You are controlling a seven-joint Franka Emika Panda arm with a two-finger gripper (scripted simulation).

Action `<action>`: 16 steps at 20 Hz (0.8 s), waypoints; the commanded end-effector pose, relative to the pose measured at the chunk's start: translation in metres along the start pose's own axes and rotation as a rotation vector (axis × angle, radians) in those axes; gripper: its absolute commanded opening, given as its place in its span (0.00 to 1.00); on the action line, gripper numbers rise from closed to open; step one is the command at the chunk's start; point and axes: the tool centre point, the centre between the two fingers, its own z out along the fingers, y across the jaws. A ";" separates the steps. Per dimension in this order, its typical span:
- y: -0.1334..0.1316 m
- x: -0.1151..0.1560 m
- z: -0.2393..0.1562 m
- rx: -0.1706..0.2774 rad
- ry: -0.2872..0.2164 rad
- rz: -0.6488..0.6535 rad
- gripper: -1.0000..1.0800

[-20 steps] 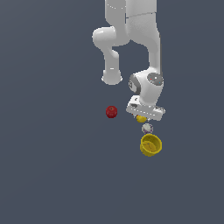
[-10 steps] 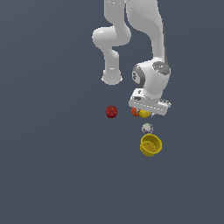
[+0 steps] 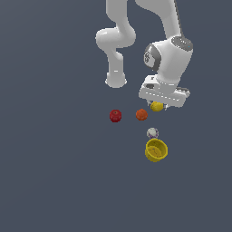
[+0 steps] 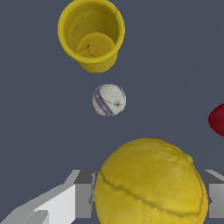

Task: Pick up a designated object from a clutter of objects.

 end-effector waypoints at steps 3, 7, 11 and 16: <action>-0.007 -0.003 -0.044 0.000 0.000 0.000 0.00; -0.014 -0.005 -0.082 0.000 0.000 0.000 0.00; -0.020 -0.007 -0.119 0.000 0.000 0.000 0.00; -0.028 -0.008 -0.154 0.000 -0.001 0.000 0.00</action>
